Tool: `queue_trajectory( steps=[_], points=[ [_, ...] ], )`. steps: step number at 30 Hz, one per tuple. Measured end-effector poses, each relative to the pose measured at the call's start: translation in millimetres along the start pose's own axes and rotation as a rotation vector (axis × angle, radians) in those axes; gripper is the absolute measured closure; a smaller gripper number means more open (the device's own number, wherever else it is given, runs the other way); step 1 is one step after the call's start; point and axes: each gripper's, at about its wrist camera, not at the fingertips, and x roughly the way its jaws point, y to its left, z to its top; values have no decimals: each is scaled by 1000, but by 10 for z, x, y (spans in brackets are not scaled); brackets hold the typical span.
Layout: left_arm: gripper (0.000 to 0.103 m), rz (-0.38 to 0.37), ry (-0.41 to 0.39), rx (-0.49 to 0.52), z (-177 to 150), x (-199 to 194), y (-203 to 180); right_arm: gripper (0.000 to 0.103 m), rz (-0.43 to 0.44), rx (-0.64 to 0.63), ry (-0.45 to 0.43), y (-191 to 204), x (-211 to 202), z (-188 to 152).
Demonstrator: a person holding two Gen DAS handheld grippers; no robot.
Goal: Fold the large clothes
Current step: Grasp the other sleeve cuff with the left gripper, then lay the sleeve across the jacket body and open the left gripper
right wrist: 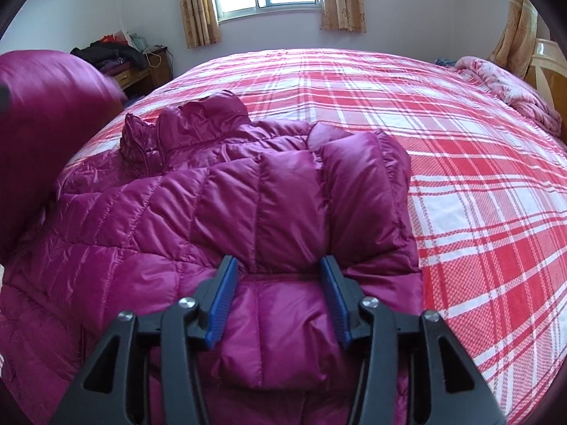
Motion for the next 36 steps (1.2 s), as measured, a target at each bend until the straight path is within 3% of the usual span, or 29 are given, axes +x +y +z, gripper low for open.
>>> queue_trajectory(
  steps=[5, 10, 14, 17, 20, 22, 26, 27, 29, 30, 31, 33, 36],
  points=[
    [98, -33, 118, -4, -231, 233, -60, 50, 23, 22, -3, -30, -7, -4],
    [97, -63, 351, -80, -431, 458, 34, 48, 35, 29, -3, -29, -8, -1],
    [97, -45, 301, -94, -541, 35, 147, 44, 49, 31, -4, -29, -24, -1],
    [97, -27, 255, -163, -608, -346, 421, 43, 84, 76, -64, -96, -193, 11],
    [97, 47, 231, -229, -742, -630, 731, 30, 123, 85, -132, -17, -402, 129],
    [97, 103, 230, -279, -795, -750, 953, 21, 147, 32, -115, 169, -398, 256],
    [97, 184, 191, -378, -842, -1013, 1369, 21, 95, -66, -17, 508, -94, 400],
    [97, 206, 181, -395, -846, -1078, 1459, 25, 72, -84, 30, 572, 29, 403],
    [97, 235, 175, -413, -862, -1166, 1605, 48, 80, -101, 91, 669, 212, 380],
    [96, 247, 175, -429, -869, -1196, 1678, 66, 95, -105, 93, 698, 222, 371],
    [96, 253, 172, -448, -882, -1207, 1743, 76, 91, -117, 81, 744, 179, 372],
    [96, 264, 168, -494, -888, -1223, 1877, 83, 99, -136, 28, 806, 3, 380],
    [95, 282, 161, -520, -811, -1153, 2013, 83, 123, -147, -62, 826, -367, 349]
  ],
)
